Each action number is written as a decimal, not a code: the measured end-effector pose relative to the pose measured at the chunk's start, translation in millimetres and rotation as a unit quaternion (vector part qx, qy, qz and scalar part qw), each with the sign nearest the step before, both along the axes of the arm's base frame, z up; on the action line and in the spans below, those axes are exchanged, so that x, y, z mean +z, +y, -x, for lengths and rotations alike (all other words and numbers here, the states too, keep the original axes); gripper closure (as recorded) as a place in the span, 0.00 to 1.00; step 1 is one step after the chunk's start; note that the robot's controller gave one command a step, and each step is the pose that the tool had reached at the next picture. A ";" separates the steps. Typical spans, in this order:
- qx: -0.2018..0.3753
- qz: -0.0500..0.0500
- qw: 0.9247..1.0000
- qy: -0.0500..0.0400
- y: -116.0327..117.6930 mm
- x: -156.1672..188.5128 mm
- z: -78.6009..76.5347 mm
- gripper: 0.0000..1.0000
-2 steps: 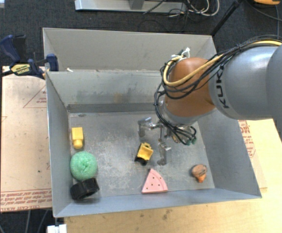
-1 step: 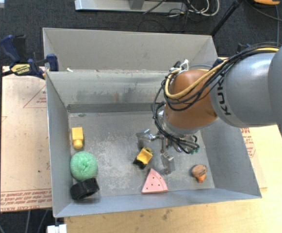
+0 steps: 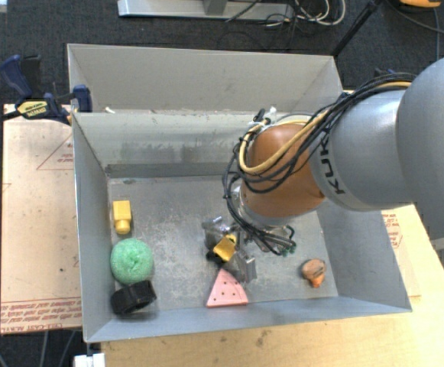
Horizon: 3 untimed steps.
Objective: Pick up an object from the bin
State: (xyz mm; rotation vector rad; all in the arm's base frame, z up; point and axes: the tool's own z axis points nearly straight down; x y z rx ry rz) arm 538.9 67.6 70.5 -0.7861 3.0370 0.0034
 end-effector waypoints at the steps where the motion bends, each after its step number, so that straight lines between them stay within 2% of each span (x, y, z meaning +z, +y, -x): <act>1: 0.000 0.000 1.000 0.000 0.0 0.0 0.0 1.00; 2: 0.006 0.001 1.000 0.001 7.7 2.9 21.0 1.00; 3: 0.009 0.001 1.000 0.006 -0.2 46.8 12.9 1.00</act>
Offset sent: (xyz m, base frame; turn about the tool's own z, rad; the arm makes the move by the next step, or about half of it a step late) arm -0.0377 0.0145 0.0057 -0.0223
